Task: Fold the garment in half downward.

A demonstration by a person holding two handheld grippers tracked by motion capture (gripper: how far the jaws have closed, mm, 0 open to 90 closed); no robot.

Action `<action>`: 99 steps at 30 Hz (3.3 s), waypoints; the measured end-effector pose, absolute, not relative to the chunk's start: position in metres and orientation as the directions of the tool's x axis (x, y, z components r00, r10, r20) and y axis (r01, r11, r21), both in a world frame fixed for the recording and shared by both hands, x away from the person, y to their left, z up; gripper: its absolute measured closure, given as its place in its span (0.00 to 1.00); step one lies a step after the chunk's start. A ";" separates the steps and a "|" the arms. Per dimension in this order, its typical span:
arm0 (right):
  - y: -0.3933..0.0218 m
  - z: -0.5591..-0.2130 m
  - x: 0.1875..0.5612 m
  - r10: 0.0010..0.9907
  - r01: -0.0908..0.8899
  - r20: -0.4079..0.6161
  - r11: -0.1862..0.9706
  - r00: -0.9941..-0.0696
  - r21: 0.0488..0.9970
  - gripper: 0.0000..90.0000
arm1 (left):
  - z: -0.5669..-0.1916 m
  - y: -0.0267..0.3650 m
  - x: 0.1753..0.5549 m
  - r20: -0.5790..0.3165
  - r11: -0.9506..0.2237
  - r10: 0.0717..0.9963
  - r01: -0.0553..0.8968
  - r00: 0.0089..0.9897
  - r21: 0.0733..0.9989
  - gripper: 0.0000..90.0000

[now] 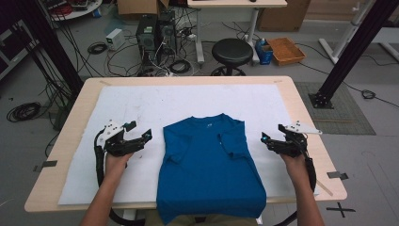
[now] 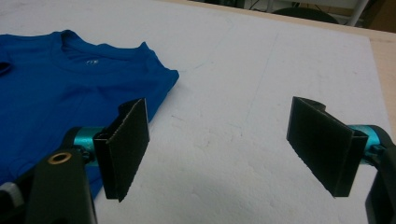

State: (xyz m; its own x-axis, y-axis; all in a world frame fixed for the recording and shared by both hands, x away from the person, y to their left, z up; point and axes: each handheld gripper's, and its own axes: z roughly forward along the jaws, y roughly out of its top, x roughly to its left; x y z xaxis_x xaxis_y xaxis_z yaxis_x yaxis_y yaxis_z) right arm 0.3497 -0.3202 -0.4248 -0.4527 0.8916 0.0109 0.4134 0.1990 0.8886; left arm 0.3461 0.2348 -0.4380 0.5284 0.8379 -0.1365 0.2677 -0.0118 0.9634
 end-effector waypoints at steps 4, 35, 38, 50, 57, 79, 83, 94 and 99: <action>-0.320 -0.425 0.350 0.891 0.414 0.014 0.197 -0.453 0.888 0.23 | -0.439 0.233 0.347 -0.128 -0.031 0.846 0.287 0.517 0.957 0.24; -0.306 -0.429 0.358 0.876 0.451 0.026 0.222 -0.482 0.865 0.23 | -0.451 0.152 0.412 0.014 -0.386 0.799 0.494 0.602 0.780 0.88; -0.300 -0.428 0.366 0.871 0.480 0.040 0.231 -0.490 0.847 0.23 | -0.451 0.152 0.411 0.012 -0.386 0.795 0.491 0.606 0.781 0.93; -0.251 -0.436 0.435 0.838 0.632 0.114 0.305 -0.534 0.713 0.42 | -0.451 0.161 0.417 -0.110 -0.286 0.813 0.555 0.573 0.781 0.95; -0.239 -0.440 0.445 0.838 0.644 0.055 0.373 -0.543 0.668 0.65 | -0.452 0.163 0.417 -0.158 -0.243 0.819 0.582 0.552 0.776 0.96; -0.247 -0.395 0.464 0.886 0.481 -0.075 0.317 -0.457 0.817 0.97 | -0.408 0.179 0.446 -0.273 0.027 0.835 0.460 0.478 0.888 0.97; -0.251 -0.390 0.454 0.881 0.455 -0.043 0.284 -0.471 0.844 0.97 | -0.407 0.186 0.438 -0.300 0.037 0.806 0.462 0.510 0.886 0.96; -0.265 -0.387 0.398 0.800 0.361 -0.006 0.277 -0.600 0.891 0.97 | -0.406 0.199 0.390 -0.279 0.009 0.729 0.400 0.625 0.917 0.96; -0.266 -0.389 0.377 0.761 0.343 -0.016 0.311 -0.649 0.887 0.97 | -0.405 0.199 0.365 -0.255 -0.030 0.684 0.375 0.684 0.927 0.96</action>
